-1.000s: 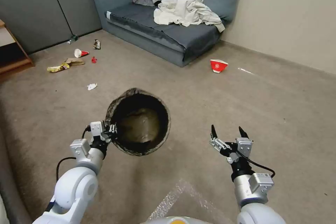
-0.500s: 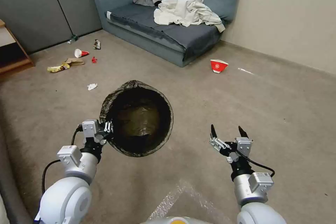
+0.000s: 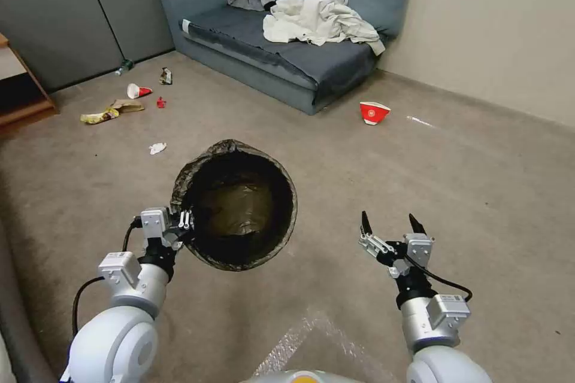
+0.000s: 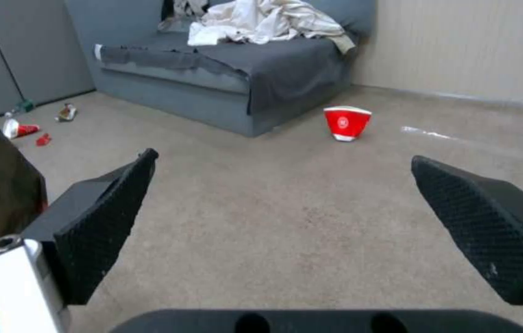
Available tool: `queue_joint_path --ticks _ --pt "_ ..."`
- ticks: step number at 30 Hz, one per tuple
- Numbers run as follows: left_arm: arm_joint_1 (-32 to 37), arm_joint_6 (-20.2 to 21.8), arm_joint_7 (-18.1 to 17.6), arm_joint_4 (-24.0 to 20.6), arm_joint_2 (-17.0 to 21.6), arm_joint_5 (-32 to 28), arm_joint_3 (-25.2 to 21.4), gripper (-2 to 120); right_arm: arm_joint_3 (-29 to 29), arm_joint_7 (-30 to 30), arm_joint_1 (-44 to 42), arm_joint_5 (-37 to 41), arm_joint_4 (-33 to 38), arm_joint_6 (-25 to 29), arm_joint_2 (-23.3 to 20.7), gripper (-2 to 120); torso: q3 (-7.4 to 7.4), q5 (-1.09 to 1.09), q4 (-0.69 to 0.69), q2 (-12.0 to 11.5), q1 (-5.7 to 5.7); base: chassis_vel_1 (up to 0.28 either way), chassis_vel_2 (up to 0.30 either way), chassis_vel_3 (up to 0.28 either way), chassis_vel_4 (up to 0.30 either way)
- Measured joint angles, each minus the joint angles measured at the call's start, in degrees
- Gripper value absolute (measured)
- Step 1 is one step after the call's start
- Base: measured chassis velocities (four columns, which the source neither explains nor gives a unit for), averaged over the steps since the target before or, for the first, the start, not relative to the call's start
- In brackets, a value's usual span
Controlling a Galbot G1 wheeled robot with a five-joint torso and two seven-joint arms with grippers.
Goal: Pick up the trash can from the floor.
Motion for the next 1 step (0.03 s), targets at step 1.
queue_joint_path --ticks 1 --pt "0.0 0.0 0.0 0.0 0.0 0.0 0.0 2 0.0 0.0 0.0 0.0 0.0 0.0 0.0 100 0.0 0.0 0.0 0.0 0.0 0.0 0.0 0.0 0.0"
